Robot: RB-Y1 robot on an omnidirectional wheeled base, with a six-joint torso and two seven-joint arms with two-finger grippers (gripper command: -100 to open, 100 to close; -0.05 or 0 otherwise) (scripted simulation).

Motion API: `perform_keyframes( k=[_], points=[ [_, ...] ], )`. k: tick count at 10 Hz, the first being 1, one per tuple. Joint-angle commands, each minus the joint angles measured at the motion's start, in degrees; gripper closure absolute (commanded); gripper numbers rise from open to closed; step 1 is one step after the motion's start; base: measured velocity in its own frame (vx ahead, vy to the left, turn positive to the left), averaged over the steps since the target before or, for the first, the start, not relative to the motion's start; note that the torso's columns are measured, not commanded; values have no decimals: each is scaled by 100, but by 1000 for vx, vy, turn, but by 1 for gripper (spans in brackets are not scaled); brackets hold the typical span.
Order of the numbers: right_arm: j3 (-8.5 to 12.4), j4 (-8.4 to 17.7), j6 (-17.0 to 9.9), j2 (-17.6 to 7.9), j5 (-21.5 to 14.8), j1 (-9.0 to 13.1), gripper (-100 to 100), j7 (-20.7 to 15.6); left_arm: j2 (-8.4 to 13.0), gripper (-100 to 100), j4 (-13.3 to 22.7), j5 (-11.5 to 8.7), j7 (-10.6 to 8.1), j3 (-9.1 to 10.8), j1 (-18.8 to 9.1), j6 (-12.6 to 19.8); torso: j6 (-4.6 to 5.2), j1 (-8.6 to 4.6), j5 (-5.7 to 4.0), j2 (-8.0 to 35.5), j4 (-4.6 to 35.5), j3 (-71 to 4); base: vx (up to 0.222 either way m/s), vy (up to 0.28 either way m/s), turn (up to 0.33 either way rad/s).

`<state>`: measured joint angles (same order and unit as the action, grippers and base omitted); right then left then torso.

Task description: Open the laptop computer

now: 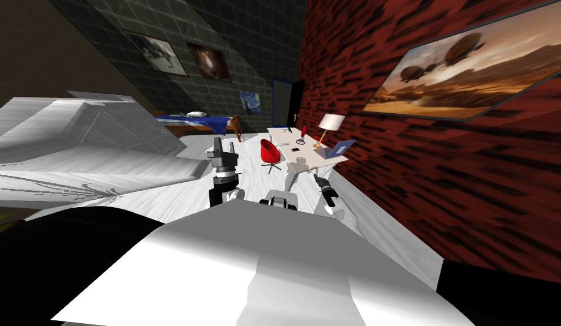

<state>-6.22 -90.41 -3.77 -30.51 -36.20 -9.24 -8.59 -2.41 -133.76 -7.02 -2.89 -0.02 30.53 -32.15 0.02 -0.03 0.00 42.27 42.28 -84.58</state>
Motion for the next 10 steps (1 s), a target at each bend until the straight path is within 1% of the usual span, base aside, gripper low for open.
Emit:
perform_keyframes(
  k=[1,2,3,4,5,6,7,8,9,10],
  points=[
    [31,423,-184,-105,-252,158,-100,-102,0,0,0,0,0,0,-1,0,-5,4,0,-1,0,0,28,50,96],
    [42,597,-379,-282,-426,291,-100,-157,0,0,0,0,0,0,0,0,1,1,-1,2,0,1,41,55,168],
    [42,771,-379,-282,-426,291,-100,-157,0,0,0,0,0,0,0,0,-4,3,0,-3,0,-1,43,40,94],
    [57,1015,-570,-464,-598,424,-100,-212,0,0,0,0,0,0,0,0,1,-1,-1,0,0,0,52,45,159],
    [57,1096,-570,-464,-598,424,-100,-212,0,0,0,0,0,0,0,0,-4,2,0,-3,0,-1,53,35,98],
    [74,1320,-756,-651,-766,556,-100,-267,0,0,0,0,0,0,0,0,1,1,-1,1,0,1,68,34,148],
    [95,1592,-888,-809,-930,687,-100,-321,0,0,0,0,0,0,0,0,-5,1,0,-4,0,-2,94,41,277],
    [95,1757,-938,-839,-930,687,-100,-321,0,0,0,0,0,0,0,0,-4,5,1,-9,-2,-5,77,32,104],
    [118,2021,-1082,-1028,-1091,816,-100,-375,0,0,0,0,0,0,1,0,1,3,0,0,-1,0,83,36,155],
    [118,2088,-1113,-1028,-1091,816,-100,-375,0,0,0,0,0,0,0,0,-3,4,1,2,1,2,66,24,73]
  ],
)
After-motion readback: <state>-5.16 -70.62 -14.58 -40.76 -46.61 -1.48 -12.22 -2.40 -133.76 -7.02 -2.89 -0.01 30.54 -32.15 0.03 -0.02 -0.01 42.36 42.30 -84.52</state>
